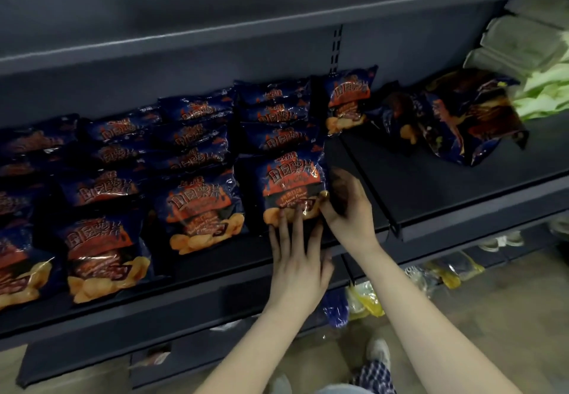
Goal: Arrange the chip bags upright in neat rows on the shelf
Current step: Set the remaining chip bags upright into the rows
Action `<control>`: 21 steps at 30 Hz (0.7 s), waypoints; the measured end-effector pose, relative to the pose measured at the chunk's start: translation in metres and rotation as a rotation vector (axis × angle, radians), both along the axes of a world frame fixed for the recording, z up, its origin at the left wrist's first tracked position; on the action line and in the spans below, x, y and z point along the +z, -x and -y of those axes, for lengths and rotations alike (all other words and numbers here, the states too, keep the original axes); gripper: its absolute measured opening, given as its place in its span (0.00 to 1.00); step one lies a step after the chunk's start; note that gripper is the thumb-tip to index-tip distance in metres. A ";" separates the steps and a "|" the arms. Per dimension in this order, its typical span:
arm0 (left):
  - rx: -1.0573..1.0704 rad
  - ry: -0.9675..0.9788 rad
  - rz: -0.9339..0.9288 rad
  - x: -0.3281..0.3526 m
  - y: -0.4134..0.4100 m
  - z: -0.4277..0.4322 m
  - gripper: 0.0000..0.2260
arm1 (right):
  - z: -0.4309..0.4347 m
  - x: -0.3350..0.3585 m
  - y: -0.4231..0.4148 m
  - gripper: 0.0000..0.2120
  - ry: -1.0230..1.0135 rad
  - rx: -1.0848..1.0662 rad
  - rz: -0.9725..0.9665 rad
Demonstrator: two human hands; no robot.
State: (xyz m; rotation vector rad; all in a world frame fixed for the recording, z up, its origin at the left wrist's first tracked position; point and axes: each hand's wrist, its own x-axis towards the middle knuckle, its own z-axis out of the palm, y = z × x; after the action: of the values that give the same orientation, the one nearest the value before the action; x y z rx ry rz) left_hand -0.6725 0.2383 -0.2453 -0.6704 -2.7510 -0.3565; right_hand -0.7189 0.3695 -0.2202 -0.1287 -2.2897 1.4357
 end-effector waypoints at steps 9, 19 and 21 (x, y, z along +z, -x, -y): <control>-0.043 -0.006 -0.017 0.000 0.000 0.002 0.22 | 0.002 0.005 0.000 0.20 0.009 -0.045 -0.020; 0.005 -0.257 -0.098 -0.004 0.001 -0.005 0.20 | -0.009 0.007 -0.001 0.16 0.204 0.067 -0.004; 0.010 -0.447 -0.110 -0.003 0.001 -0.009 0.17 | -0.021 0.018 -0.007 0.16 0.269 0.131 -0.032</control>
State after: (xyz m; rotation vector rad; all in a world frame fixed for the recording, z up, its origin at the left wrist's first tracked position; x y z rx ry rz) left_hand -0.6736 0.2473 -0.2478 -0.5376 -2.4437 -0.8696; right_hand -0.7118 0.3903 -0.2024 -0.0354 -2.1035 1.7949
